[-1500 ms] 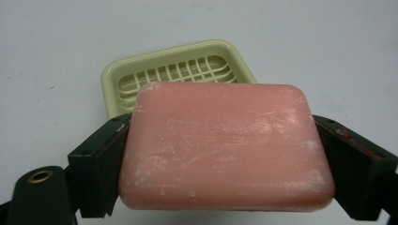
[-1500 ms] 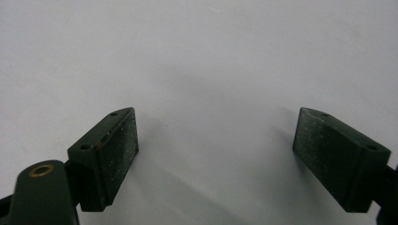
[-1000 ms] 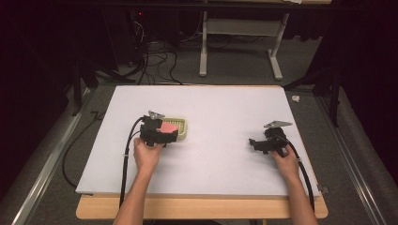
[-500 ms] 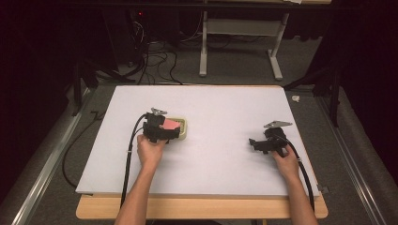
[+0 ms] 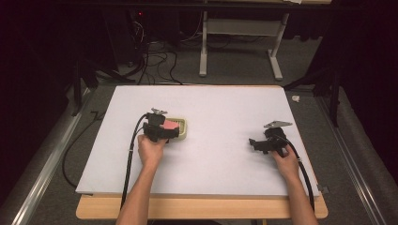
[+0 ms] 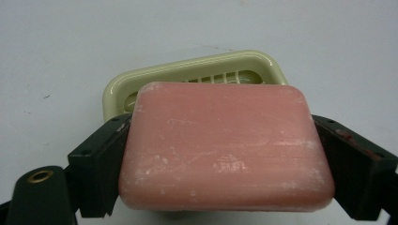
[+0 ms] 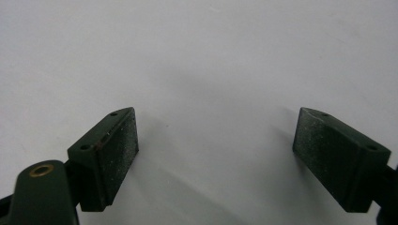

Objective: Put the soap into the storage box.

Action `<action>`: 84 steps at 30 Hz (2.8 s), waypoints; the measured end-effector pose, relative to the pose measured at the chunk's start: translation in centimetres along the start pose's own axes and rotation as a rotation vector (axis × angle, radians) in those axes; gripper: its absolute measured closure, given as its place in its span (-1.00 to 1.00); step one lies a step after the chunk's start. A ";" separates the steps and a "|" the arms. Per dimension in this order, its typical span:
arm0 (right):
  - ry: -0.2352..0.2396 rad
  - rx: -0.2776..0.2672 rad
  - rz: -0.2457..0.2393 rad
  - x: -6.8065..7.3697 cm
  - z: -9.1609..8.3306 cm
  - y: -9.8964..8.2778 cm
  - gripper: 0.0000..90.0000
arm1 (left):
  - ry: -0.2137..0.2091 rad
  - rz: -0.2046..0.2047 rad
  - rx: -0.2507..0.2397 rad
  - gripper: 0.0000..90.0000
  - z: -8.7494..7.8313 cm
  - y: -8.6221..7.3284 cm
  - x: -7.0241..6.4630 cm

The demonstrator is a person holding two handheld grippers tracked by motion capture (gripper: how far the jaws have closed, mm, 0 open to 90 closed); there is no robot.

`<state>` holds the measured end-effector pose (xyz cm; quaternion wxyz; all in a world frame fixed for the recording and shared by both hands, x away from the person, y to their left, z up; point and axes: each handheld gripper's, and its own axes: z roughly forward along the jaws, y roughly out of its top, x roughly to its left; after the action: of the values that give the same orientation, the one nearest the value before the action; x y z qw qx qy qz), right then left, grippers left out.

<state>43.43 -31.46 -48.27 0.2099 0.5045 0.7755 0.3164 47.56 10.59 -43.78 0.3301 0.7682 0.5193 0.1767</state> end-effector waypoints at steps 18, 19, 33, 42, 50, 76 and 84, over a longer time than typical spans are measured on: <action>-0.001 0.001 0.000 0.0 0.0 0.0 -0.67 | 0.012 -0.003 0.022 -0.69 1.3 -0.2 0.0; 0.000 0.001 0.000 0.0 0.0 0.0 -0.67 | 0.013 -0.003 0.022 -0.69 1.3 -0.1 0.0; -0.001 0.002 0.000 0.0 0.0 0.0 -0.67 | 0.016 -0.030 0.013 -0.69 1.5 -0.1 0.3; 0.000 0.001 0.002 0.0 0.0 0.0 -0.67 | 0.035 -0.029 0.006 -0.69 1.6 0.0 0.2; 0.000 0.001 0.002 0.0 0.0 0.0 -0.67 | 0.044 -0.017 0.006 -0.70 1.5 0.0 0.4; -0.001 0.001 -0.001 0.0 0.0 0.0 -0.67 | 0.020 -0.003 -0.040 -0.78 -0.2 0.1 0.7; -0.001 0.002 0.001 0.0 0.0 0.0 -0.67 | 0.010 0.015 -0.060 -0.77 -1.1 0.1 0.4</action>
<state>43.42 -31.45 -48.27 0.2096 0.5051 0.7754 0.3157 47.12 11.31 -42.93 0.3489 0.7611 0.5095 0.1986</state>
